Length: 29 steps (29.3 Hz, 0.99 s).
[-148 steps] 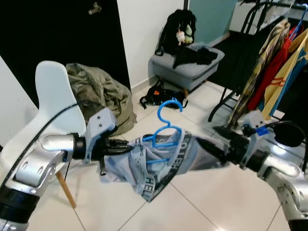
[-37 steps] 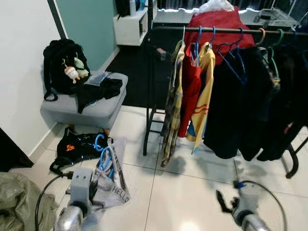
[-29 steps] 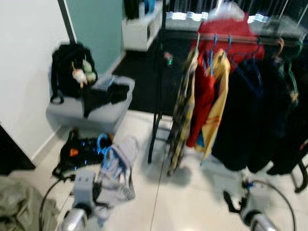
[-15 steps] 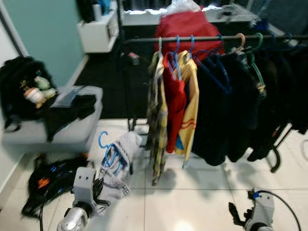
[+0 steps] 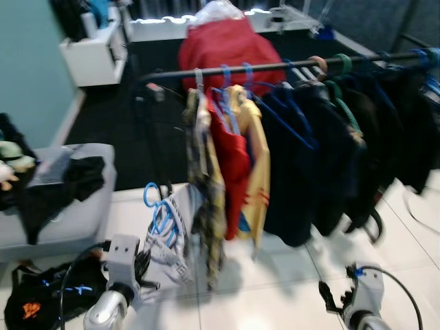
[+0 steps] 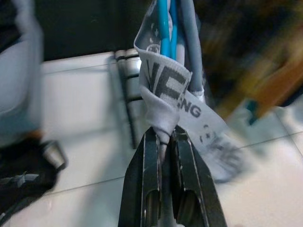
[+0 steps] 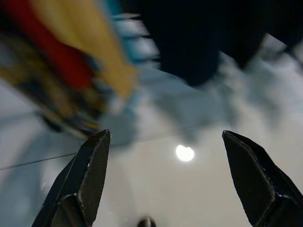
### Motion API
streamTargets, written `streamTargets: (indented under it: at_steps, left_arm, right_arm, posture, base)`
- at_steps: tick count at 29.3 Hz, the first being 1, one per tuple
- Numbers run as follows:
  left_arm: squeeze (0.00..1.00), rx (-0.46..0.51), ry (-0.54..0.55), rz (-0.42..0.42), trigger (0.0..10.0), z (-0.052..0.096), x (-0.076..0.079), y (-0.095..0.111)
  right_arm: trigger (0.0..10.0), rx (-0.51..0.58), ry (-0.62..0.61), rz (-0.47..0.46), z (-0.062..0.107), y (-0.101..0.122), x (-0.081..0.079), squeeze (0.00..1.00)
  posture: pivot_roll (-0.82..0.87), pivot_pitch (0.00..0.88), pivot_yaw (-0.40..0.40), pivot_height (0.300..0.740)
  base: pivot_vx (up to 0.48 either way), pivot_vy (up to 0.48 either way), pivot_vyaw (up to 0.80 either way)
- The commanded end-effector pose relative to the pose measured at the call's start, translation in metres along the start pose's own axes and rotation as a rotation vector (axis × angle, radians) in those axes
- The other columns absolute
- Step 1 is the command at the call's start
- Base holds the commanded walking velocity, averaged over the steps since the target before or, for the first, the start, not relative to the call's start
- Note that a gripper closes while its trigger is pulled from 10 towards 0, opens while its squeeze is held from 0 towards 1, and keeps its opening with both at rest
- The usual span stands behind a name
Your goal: Hang hanger
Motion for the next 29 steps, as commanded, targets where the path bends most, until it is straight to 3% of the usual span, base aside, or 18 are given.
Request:
streamTargets:
  at_steps: [1,4,5,7,8,9,10,12,13,14,15,16,18,19,20,21,22,29]
  left_arm:
    - [0.00,-0.008,0.033,0.015,10.0,0.002,-0.008,-0.002]
    - [0.00,-0.008,0.041,0.018,10.0,0.002,-0.009,-0.002]
    - [0.00,-0.005,0.050,0.021,10.0,0.002,-0.010,-0.001]
    - [0.00,-0.003,0.051,0.021,10.0,0.002,-0.010,-0.001]
    - [0.00,-0.002,0.052,0.022,10.0,0.002,-0.010,-0.001]
    - [0.00,-0.002,0.052,0.022,10.0,0.002,-0.010,-0.001]
    - [0.00,-0.002,0.052,0.022,10.0,0.002,-0.010,-0.001]
    - [0.00,-0.002,0.052,0.022,10.0,0.002,-0.010,-0.001]
    - [0.00,-0.002,0.052,0.023,10.0,0.002,-0.010,-0.001]
    - [0.00,-0.002,0.052,0.023,10.0,0.002,-0.010,-0.001]
    - [0.00,-0.002,0.051,0.024,10.0,0.002,-0.010,-0.001]
    - [0.00,-0.002,0.051,0.024,10.0,0.002,-0.010,-0.001]
    - [0.00,-0.005,0.045,0.025,10.0,0.003,-0.010,-0.002]
    - [0.00,-0.005,0.045,0.025,10.0,0.003,-0.010,-0.002]
    - [0.00,-0.007,0.042,0.024,10.0,0.003,-0.009,-0.003]
    - [0.00,-0.007,0.042,0.024,10.0,0.003,-0.009,-0.003]
    - [0.00,-0.009,0.038,0.023,10.0,0.003,-0.009,-0.003]
    - [0.00,-0.014,0.030,0.022,10.0,0.004,-0.007,-0.005]
  right_arm:
    - [10.0,-0.013,0.042,0.024,0.003,-0.006,-0.003,0.00]
    - [10.0,0.002,0.056,0.029,0.003,-0.001,-0.002,0.00]
    - [10.0,0.061,0.110,0.066,0.000,0.018,-0.004,0.00]
    - [10.0,0.088,0.129,0.081,-0.001,0.026,-0.005,0.00]
    - [10.0,0.166,0.182,0.115,-0.003,0.048,-0.012,0.00]
    - [10.0,0.166,0.182,0.115,-0.003,0.048,-0.012,0.00]
    - [10.0,0.237,0.231,0.137,-0.002,0.067,-0.019,0.00]
    - [10.0,0.237,0.231,0.137,-0.002,0.067,-0.019,0.00]
    - [10.0,0.303,0.271,0.157,0.001,0.087,-0.027,0.00]
    - [10.0,0.303,0.271,0.157,0.001,0.087,-0.027,0.00]
    - [10.0,0.388,0.322,0.172,0.009,0.113,-0.037,0.00]
    - [10.0,0.388,0.322,0.172,0.009,0.113,-0.037,0.00]
    - [10.0,0.562,0.403,0.146,0.031,0.167,-0.062,0.00]
    - [10.0,0.562,0.403,0.146,0.031,0.167,-0.062,0.00]
    - [10.0,0.646,0.435,0.122,0.043,0.194,-0.070,0.00]
    - [10.0,0.646,0.435,0.122,0.043,0.194,-0.070,0.00]
    - [10.0,0.725,0.463,0.123,0.055,0.222,-0.078,0.00]
    - [10.0,0.706,0.394,0.185,0.041,0.230,-0.083,0.00]
  posture:
    - [-0.09,0.115,0.042,0.740]
    - [-0.09,0.115,0.042,0.740]
    - [-0.09,0.116,0.042,0.740]
    - [-0.09,0.116,0.042,0.740]
    - [-0.09,0.117,0.041,0.740]
    - [-0.09,0.117,0.041,0.740]
    - [-0.09,0.118,0.041,0.740]
    - [-0.09,0.118,0.041,0.740]
    - [-0.09,0.118,0.041,0.740]
    - [-0.09,0.118,0.041,0.740]
    - [-0.09,0.117,0.042,0.740]
    - [-0.09,0.117,0.042,0.740]
    - [-0.09,0.119,0.046,0.740]
    - [-0.09,0.119,0.046,0.740]
    - [-0.09,0.118,0.046,0.740]
    - [-0.09,0.118,0.046,0.740]
    - [-0.09,0.118,0.046,0.740]
    - [-0.09,0.116,0.041,0.740]
  base:
    - [0.000,0.000,0.79]
    - [0.000,0.000,0.79]
    - [0.000,0.000,0.79]
    - [0.000,0.000,0.79]
    - [0.000,0.000,0.79]
    - [0.000,0.000,0.79]
    - [0.000,0.000,0.79]
    - [0.000,0.000,0.79]
    - [0.000,0.000,0.79]
    - [0.000,0.000,0.79]
    - [0.000,0.000,0.79]
    - [0.000,0.000,0.79]
    - [0.000,0.000,0.79]
    - [0.000,0.000,0.79]
    - [0.000,0.000,0.79]
    - [0.000,0.000,0.79]
    - [0.000,0.000,0.79]
    - [0.000,0.000,0.32]
Point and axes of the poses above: a point about 5 cm out from each wrist's last joint towards the gripper, its own z axis pointing back from the gripper into the wrist, its own y axis along the axis of the wrist's last joint, x = y × z, the point moved 6 cm from there along -z, pointing out of the wrist towards the gripper, and after that the axes turned 4 degrees about z, right-handed, at the moved point
